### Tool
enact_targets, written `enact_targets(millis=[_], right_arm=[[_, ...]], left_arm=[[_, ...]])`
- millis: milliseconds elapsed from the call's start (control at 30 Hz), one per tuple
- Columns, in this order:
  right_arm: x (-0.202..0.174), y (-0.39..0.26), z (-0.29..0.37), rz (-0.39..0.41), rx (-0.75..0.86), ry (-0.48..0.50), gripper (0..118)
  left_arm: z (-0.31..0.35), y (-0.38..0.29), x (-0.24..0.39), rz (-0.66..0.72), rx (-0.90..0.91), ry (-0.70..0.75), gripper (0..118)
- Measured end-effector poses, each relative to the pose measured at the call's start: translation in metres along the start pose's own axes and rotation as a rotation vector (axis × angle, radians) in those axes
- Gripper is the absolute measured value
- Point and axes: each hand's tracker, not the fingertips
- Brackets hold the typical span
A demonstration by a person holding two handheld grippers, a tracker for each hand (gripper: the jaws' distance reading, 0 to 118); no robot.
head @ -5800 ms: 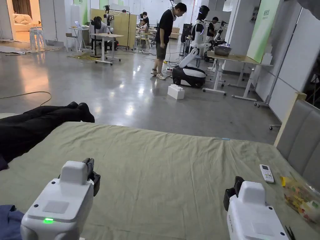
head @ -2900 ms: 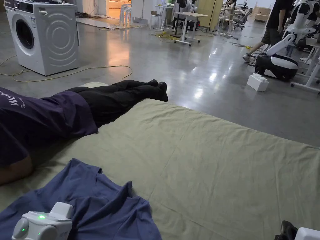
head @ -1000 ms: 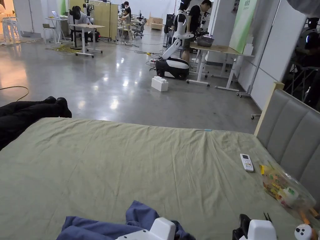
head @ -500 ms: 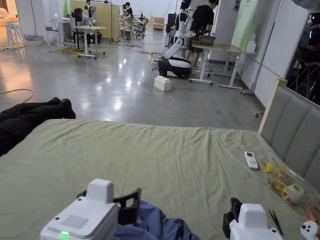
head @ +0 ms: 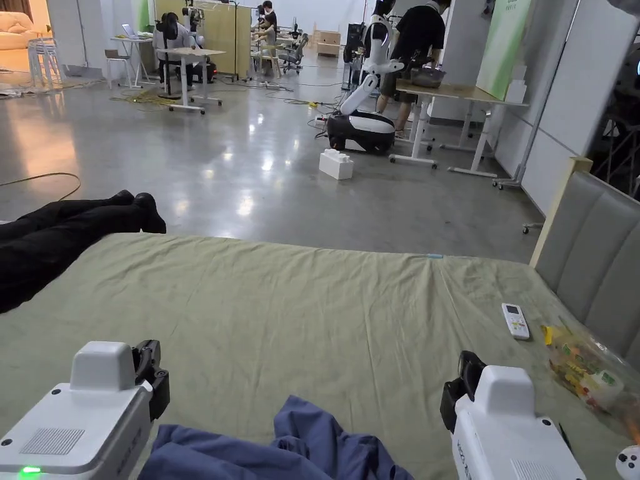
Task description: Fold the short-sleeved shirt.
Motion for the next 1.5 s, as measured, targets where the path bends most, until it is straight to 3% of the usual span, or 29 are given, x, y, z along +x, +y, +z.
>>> enact_targets(millis=[133, 467, 533, 600, 667, 700, 733, 833, 900, 967, 1033, 1100, 1133, 1167, 1333, 1500], right_arm=[[-0.001, 0.0, -0.001, 0.009, -0.008, 0.011, 1], [0.002, -0.017, -0.004, 0.043, -0.063, 0.011, 1], [0.001, -0.022, -0.005, 0.046, -0.079, 0.011, 1], [0.0, -0.027, -0.006, 0.042, -0.098, 0.012, 1], [-0.001, -0.031, -0.006, 0.041, -0.114, 0.016, 1], [-0.003, -0.033, -0.007, 0.045, -0.123, 0.02, 1], [-0.004, -0.034, -0.007, 0.05, -0.133, 0.027, 1], [-0.008, -0.039, -0.007, 0.069, -0.148, 0.04, 1], [-0.008, -0.042, -0.008, 0.072, -0.157, 0.043, 1], [-0.006, -0.044, -0.008, 0.069, -0.162, 0.041, 1], [-0.005, -0.046, -0.007, 0.071, -0.17, 0.037, 1], [-0.002, -0.05, -0.009, 0.065, -0.186, 0.035, 1], [-0.002, -0.052, -0.01, 0.057, -0.201, 0.034, 1], [-0.001, -0.053, -0.01, 0.056, -0.204, 0.034, 1], [0.005, -0.062, -0.011, 0.047, -0.235, 0.039, 1], [0.027, -0.072, -0.019, 0.022, -0.318, 0.047, 1]], left_arm=[[-0.012, -0.016, -0.008, -0.037, -0.153, -0.028, 2], [-0.037, -0.091, -0.047, 0.054, -0.517, -0.076, 2], [-0.041, -0.107, -0.052, 0.031, -0.59, -0.04, 7], [-0.049, -0.122, -0.059, 0.058, -0.66, -0.014, 41], [-0.059, -0.138, -0.065, 0.095, -0.727, -0.001, 88], [-0.064, -0.145, -0.068, 0.121, -0.744, -0.024, 99], [-0.069, -0.151, -0.07, 0.131, -0.775, -0.042, 102], [-0.082, -0.174, -0.071, 0.151, -0.864, -0.041, 101], [-0.086, -0.189, -0.066, 0.124, -0.953, -0.006, 94], [-0.078, -0.188, -0.054, 0.042, -0.874, 0.009, 90], [-0.074, -0.188, -0.043, 0.0, -0.863, 0.017, 75], [-0.073, -0.19, -0.034, -0.035, -0.844, 0.007, 51], [-0.073, -0.189, -0.03, -0.038, -0.841, -0.005, 36], [-0.072, -0.188, -0.029, -0.039, -0.838, -0.023, 12], [-0.076, -0.183, -0.02, -0.091, -0.856, -0.077, 9], [-0.065, -0.158, -0.031, -0.043, -0.763, -0.075, 8]])
